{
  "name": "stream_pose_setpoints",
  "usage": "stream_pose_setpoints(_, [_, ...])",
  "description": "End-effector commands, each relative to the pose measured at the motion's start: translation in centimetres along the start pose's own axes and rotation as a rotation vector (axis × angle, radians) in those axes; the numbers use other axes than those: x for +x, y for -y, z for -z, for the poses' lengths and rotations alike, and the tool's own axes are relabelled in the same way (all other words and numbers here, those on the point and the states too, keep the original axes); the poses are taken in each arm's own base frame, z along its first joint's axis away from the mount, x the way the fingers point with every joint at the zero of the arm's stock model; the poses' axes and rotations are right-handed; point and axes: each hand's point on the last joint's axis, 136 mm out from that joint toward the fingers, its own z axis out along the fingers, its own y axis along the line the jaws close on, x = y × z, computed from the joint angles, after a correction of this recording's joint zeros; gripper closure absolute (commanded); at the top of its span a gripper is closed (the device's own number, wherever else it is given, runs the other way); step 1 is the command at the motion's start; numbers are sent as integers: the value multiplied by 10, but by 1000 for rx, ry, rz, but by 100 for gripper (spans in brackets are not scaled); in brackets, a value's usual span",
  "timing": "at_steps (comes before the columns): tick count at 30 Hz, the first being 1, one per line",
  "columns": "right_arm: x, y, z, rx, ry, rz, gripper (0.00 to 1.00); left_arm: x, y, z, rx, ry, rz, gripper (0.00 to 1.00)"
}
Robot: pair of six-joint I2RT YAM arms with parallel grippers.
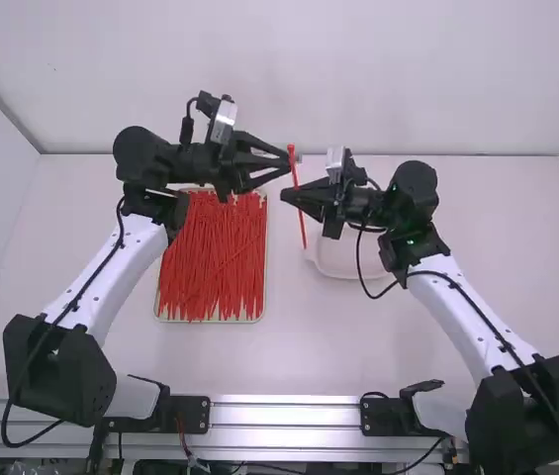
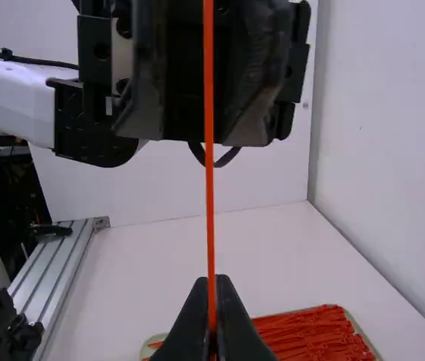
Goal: Fasten the cable tie
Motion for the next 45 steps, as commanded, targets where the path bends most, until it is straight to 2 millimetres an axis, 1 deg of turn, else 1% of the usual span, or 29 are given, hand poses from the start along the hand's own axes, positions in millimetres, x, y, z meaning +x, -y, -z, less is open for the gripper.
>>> stream_pose_setpoints(1, [0, 0, 0, 0, 3, 1, 100, -13, 0, -2, -13, 23, -28, 79])
stream_pose_setpoints(4, [-1, -4, -3, -11, 7, 6, 100, -13, 0, -2, -15, 25, -25, 79])
stream_pose_setpoints(8, [-1, -2, -6, 8, 10, 5, 100, -17, 1, -2, -17, 37, -26, 80])
stream_pose_setpoints(11, [-2, -3, -7, 4, 15, 13, 100, -21, 3, -1, -18, 49, -31, 84])
stream_pose_setpoints(12, [-2, -3, -9, 11, 18, 1, 100, -22, 4, -1, -15, 51, -32, 87])
stream_pose_setpoints(23, [-3, -5, -13, 13, 24, -8, 100, -25, 5, -1, -15, 61, -49, 94])
stream_pose_setpoints(26, [-3, -1, -13, 38, 29, -27, 100, -26, 6, -1, -14, 64, -55, 94])
stream_pose_setpoints(30, [-3, -4, -15, 29, 30, -25, 100, -27, 7, -1, -11, 66, -56, 94])
stream_pose_setpoints(32, [-3, -3, -15, 30, 30, -24, 100, -27, 7, -1, -12, 67, -56, 99])
stream_pose_setpoints(45, [0, -6, -16, 22, 31, -22, 100, -27, 7, -1, -12, 67, -42, 99])
